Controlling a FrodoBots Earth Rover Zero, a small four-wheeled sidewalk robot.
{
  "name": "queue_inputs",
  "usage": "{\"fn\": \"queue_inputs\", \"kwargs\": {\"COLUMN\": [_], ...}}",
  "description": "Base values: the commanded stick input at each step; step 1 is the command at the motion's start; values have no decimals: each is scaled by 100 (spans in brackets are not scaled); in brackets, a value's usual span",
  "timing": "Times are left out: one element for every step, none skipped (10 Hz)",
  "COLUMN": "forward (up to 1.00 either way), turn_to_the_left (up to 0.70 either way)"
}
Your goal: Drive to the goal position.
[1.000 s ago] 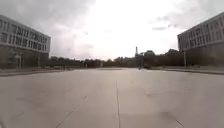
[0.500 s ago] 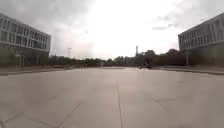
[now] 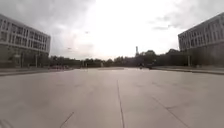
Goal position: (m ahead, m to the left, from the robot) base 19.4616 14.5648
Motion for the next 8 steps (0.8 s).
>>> {"fn": "queue_inputs", "kwargs": {"forward": [70,70,70,70,70,70,70,70], "turn_to_the_left": [19,10,2,0,0,0,0,0]}}
